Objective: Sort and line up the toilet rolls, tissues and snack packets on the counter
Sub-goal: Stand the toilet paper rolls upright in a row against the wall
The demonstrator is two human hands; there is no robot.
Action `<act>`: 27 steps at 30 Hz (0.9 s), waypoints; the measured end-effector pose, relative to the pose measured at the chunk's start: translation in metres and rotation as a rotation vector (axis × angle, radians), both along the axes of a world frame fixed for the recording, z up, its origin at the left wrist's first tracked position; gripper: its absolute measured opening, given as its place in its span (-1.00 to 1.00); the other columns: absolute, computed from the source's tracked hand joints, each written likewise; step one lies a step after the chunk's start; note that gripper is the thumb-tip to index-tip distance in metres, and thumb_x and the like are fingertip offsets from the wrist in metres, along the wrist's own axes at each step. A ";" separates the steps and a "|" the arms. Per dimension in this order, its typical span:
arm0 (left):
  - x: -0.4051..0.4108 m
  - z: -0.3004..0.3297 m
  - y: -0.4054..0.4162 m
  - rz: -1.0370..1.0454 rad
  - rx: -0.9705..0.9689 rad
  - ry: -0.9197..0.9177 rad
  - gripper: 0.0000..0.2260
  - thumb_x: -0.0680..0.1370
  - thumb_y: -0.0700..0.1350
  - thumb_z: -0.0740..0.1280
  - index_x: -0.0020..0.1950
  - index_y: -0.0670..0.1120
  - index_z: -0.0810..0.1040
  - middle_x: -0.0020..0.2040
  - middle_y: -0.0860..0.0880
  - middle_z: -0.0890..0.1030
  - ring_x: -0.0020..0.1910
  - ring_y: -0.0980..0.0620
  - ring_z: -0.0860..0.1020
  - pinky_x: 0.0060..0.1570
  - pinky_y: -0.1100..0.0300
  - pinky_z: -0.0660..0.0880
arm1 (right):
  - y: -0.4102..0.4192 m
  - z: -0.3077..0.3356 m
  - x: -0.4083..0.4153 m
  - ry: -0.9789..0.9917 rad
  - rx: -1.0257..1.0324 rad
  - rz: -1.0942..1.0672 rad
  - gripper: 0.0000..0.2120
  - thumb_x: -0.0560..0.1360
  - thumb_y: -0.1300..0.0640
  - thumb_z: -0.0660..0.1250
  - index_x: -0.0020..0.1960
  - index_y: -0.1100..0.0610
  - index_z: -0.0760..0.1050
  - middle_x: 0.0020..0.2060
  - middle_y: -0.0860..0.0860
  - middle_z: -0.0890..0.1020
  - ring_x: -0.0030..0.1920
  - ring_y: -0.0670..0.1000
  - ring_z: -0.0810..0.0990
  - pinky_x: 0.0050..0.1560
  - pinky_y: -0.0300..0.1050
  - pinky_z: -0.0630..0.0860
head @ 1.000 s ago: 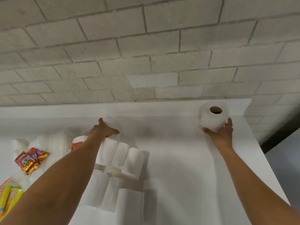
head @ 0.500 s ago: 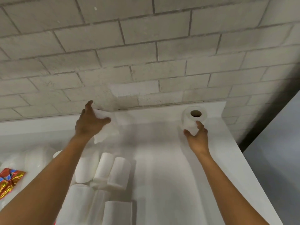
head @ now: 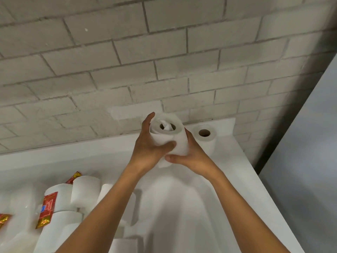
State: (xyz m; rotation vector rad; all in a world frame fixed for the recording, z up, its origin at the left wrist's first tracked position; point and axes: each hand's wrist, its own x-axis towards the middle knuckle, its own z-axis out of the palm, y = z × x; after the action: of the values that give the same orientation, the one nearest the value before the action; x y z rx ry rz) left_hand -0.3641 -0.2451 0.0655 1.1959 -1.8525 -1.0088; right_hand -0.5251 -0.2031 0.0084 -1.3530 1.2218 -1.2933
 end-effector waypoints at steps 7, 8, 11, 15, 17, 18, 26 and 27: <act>-0.028 -0.013 0.018 -0.136 0.058 0.057 -0.04 0.35 0.05 0.61 0.53 0.38 0.04 0.39 0.24 0.41 0.30 0.20 0.48 0.20 0.13 0.56 | 0.010 -0.011 -0.031 0.025 0.004 -0.090 -0.26 0.32 0.14 0.63 0.41 -0.05 0.38 0.21 -0.03 0.63 0.23 0.00 0.61 0.17 0.17 0.60; -0.029 -0.015 0.018 -0.151 0.060 0.054 -0.05 0.37 0.07 0.60 0.53 0.39 0.02 0.42 0.25 0.38 0.32 0.21 0.46 0.22 0.16 0.54 | 0.009 -0.013 -0.036 0.032 0.003 -0.117 -0.25 0.31 0.11 0.64 0.41 -0.06 0.38 0.21 -0.04 0.63 0.23 -0.01 0.61 0.16 0.15 0.61; -0.026 -0.019 0.013 -0.132 0.051 0.043 -0.10 0.41 0.14 0.54 0.53 0.37 0.01 0.43 0.24 0.37 0.34 0.22 0.41 0.27 0.17 0.44 | -0.001 -0.014 -0.056 0.072 -0.037 -0.232 -0.28 0.27 0.05 0.66 0.36 -0.09 0.45 0.18 -0.09 0.65 0.20 -0.08 0.62 0.14 0.11 0.62; -0.007 -0.028 0.003 -0.037 0.072 -0.008 -0.22 0.48 0.14 0.48 0.52 0.36 0.04 0.32 0.20 0.48 0.30 0.19 0.46 0.20 0.22 0.45 | -0.019 -0.016 -0.084 0.044 -0.025 -0.490 -0.20 0.24 0.04 0.67 0.38 -0.14 0.36 0.21 -0.24 0.56 0.19 -0.18 0.54 0.11 -0.22 0.55; 0.006 -0.034 0.000 0.002 0.081 -0.044 -0.24 0.50 0.11 0.46 0.53 0.34 0.06 0.28 0.19 0.52 0.27 0.19 0.48 0.09 0.32 0.44 | -0.029 -0.022 -0.098 0.029 -0.025 -0.563 -0.13 0.25 0.04 0.67 0.42 -0.13 0.29 0.25 -0.21 0.52 0.23 -0.13 0.51 0.16 -0.17 0.53; 0.013 -0.038 -0.003 0.027 0.088 -0.059 -0.25 0.50 0.09 0.46 0.53 0.33 0.07 0.26 0.18 0.54 0.26 0.18 0.49 0.05 0.34 0.43 | -0.036 -0.025 -0.103 0.033 -0.028 -0.582 -0.11 0.25 0.03 0.67 0.44 -0.13 0.27 0.27 -0.20 0.52 0.25 -0.11 0.51 0.19 -0.12 0.54; 0.073 -0.049 -0.016 0.195 0.108 -0.111 -0.33 0.52 0.03 0.46 0.50 0.31 0.17 0.15 0.19 0.61 0.23 0.14 0.53 0.10 0.23 0.44 | -0.066 -0.044 -0.114 0.100 -0.016 -0.636 -0.08 0.22 -0.06 0.65 0.45 -0.14 0.24 0.29 -0.19 0.49 0.30 -0.05 0.48 0.27 -0.01 0.50; 0.081 -0.049 -0.017 0.216 0.108 -0.114 -0.34 0.52 0.03 0.46 0.50 0.31 0.18 0.14 0.19 0.61 0.22 0.14 0.54 0.08 0.27 0.43 | -0.067 -0.047 -0.112 0.103 -0.021 -0.639 -0.09 0.23 -0.05 0.65 0.45 -0.13 0.24 0.29 -0.19 0.49 0.30 -0.06 0.48 0.27 -0.02 0.49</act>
State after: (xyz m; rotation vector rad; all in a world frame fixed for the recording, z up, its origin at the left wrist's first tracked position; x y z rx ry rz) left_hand -0.2827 -0.2626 0.0166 1.5100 -1.7265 -0.9456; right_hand -0.6371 -0.2699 -0.0387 -1.0839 1.8064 -1.6808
